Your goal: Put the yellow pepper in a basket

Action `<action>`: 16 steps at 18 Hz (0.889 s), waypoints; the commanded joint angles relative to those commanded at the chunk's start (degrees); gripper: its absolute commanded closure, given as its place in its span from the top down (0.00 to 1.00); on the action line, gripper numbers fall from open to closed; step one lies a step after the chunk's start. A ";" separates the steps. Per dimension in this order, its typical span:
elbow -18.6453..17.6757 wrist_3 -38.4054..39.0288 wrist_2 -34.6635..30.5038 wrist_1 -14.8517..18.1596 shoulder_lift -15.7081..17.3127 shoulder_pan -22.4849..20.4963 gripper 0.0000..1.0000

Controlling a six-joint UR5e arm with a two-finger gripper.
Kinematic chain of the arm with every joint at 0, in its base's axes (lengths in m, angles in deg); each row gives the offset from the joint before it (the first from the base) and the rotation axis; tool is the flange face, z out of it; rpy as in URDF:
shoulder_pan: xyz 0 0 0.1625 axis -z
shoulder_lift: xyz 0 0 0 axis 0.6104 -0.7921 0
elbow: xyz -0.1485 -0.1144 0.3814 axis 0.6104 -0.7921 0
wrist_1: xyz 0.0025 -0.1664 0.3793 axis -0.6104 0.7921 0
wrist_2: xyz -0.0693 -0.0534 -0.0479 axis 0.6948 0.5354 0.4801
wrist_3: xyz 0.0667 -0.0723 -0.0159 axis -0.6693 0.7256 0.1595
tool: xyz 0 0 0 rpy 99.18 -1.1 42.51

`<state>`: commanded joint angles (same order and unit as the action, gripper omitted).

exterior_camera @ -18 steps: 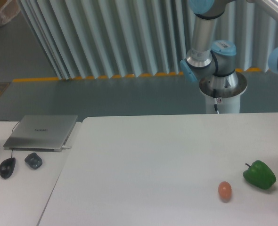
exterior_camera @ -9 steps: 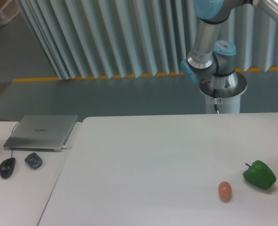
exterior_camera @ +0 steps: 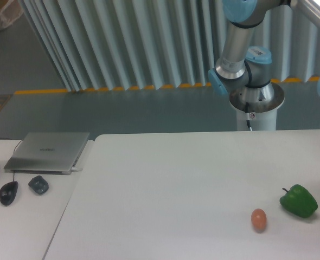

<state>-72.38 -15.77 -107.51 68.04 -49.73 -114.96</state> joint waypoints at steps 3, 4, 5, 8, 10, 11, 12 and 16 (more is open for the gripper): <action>-2.11 -0.62 0.00 0.18 0.97 0.88 1.00; -2.72 -0.01 -0.09 0.18 1.14 1.75 1.00; -3.25 0.00 -0.26 0.27 1.32 2.63 1.00; -3.87 0.00 -0.35 4.71 2.37 4.04 1.00; -3.43 0.17 0.09 11.13 4.21 6.14 1.00; -3.52 0.17 0.44 13.25 5.00 6.68 1.00; -3.52 0.17 0.96 15.19 5.62 7.12 1.00; -3.87 0.61 6.58 22.75 8.87 9.31 1.00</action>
<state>-76.25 -15.15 -100.93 90.79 -40.86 -105.65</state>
